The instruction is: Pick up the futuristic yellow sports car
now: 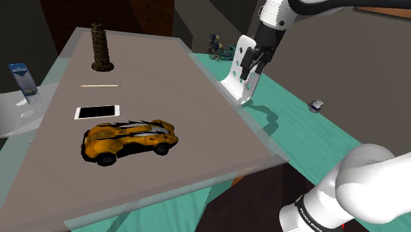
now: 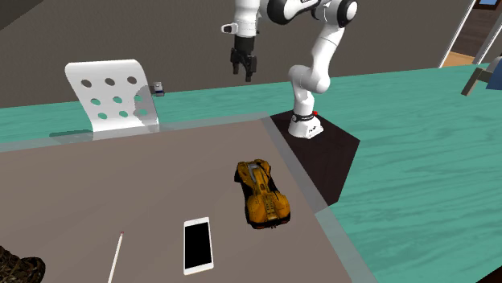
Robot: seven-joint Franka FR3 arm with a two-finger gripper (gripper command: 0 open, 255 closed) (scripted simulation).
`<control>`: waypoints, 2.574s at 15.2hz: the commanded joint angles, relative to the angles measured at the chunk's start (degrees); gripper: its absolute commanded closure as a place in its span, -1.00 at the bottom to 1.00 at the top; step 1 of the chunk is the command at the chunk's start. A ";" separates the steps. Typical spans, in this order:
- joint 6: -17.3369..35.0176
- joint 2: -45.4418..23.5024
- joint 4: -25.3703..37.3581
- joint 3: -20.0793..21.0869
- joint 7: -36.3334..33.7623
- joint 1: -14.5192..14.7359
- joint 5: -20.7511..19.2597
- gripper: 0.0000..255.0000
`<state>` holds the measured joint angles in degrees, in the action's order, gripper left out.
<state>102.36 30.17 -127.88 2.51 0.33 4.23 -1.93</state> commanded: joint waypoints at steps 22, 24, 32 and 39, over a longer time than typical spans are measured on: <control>9.30 -40.08 26.49 9.81 21.16 12.30 -2.79 -1.00; 9.33 -43.08 28.95 10.82 22.66 13.49 -3.61 -1.00; 8.84 -54.24 38.36 14.57 28.57 18.89 -7.38 -1.00; 12.00 -56.88 37.42 14.81 29.03 19.77 -8.43 -1.00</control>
<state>113.79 -26.42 -90.18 17.37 29.42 23.97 -10.25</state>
